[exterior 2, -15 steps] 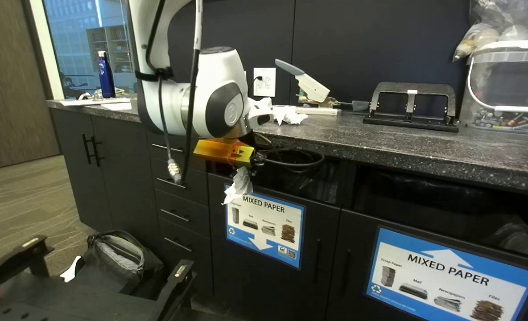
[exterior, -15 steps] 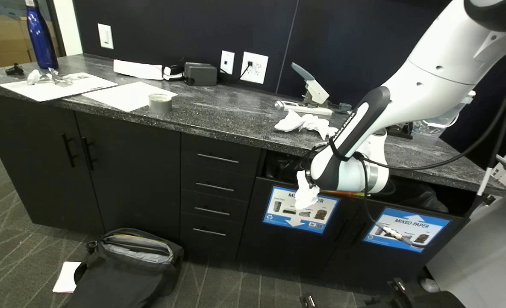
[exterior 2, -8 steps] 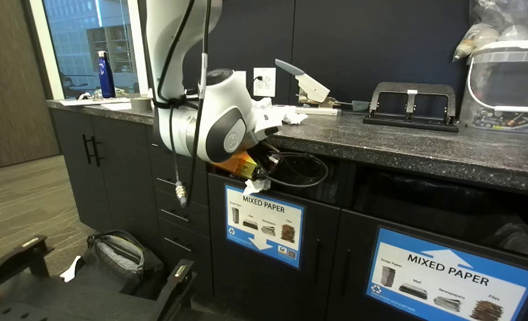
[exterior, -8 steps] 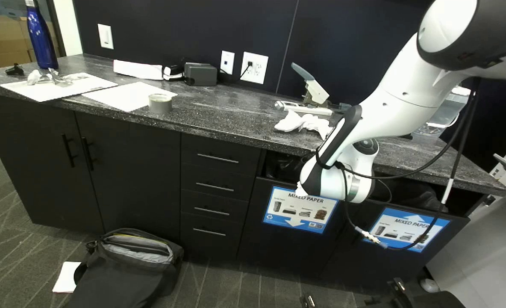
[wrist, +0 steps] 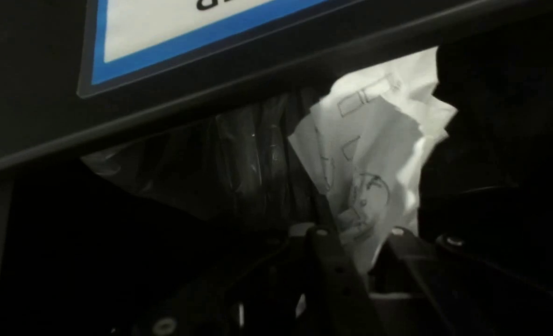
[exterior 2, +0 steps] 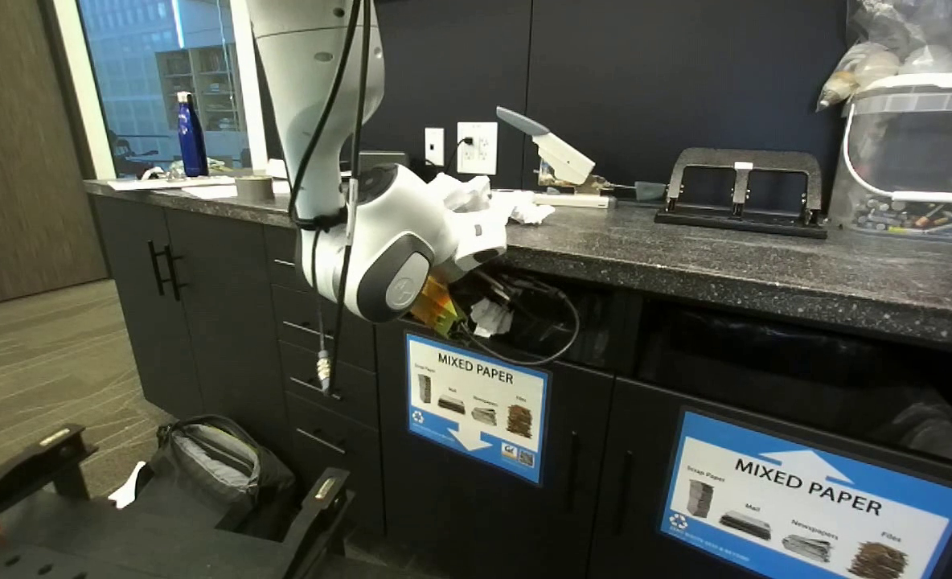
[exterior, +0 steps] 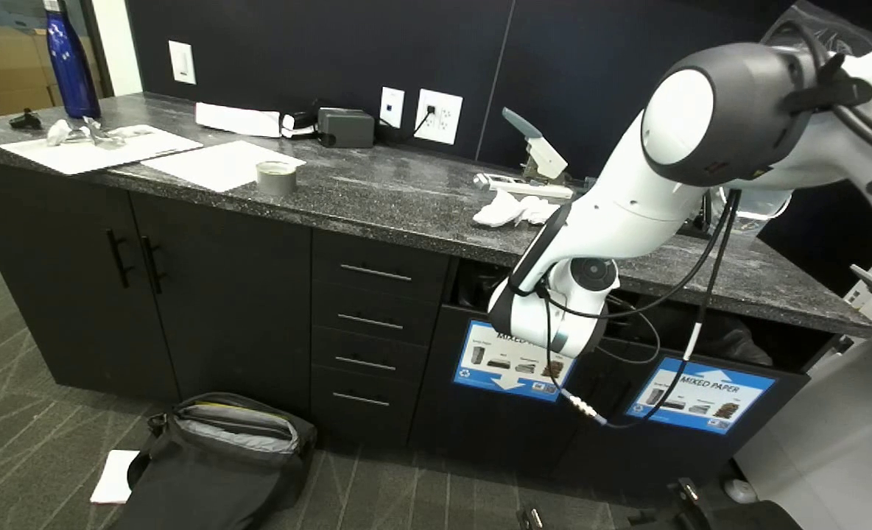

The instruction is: Throw the papers on the countertop in the bin on the left

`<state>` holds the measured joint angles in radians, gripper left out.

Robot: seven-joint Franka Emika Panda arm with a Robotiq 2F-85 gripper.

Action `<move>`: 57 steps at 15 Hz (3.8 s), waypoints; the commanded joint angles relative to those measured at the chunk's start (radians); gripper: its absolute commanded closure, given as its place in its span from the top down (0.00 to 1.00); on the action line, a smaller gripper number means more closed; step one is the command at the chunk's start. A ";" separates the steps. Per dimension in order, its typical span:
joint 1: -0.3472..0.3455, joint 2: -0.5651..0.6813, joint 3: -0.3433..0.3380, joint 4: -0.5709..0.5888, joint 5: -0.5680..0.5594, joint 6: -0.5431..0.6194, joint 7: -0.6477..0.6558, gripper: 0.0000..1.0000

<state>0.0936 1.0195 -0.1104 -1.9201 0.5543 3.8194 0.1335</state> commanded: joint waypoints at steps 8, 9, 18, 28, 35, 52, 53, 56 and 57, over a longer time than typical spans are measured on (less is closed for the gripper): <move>0.060 0.055 -0.035 0.114 0.188 -0.006 -0.101 0.98; 0.067 0.035 -0.042 0.092 0.195 -0.023 -0.125 1.00; 0.232 -0.406 -0.212 -0.315 0.196 -0.568 -0.406 1.00; 0.751 -0.717 -0.840 -0.297 -0.358 -1.277 -0.153 1.00; 0.273 -0.677 -0.377 -0.027 -0.588 -1.253 -0.062 1.00; 0.034 -0.251 -0.027 0.642 -0.506 -1.575 0.602 1.00; 0.038 -0.231 -0.033 0.654 -0.514 -1.545 0.630 1.00; 0.039 -0.172 -0.046 0.711 -0.532 -1.507 0.684 1.00; 0.039 -0.150 -0.051 0.727 -0.538 -1.491 0.695 1.00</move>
<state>0.1255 0.7915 -0.1394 -1.2928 0.0423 2.2987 0.7705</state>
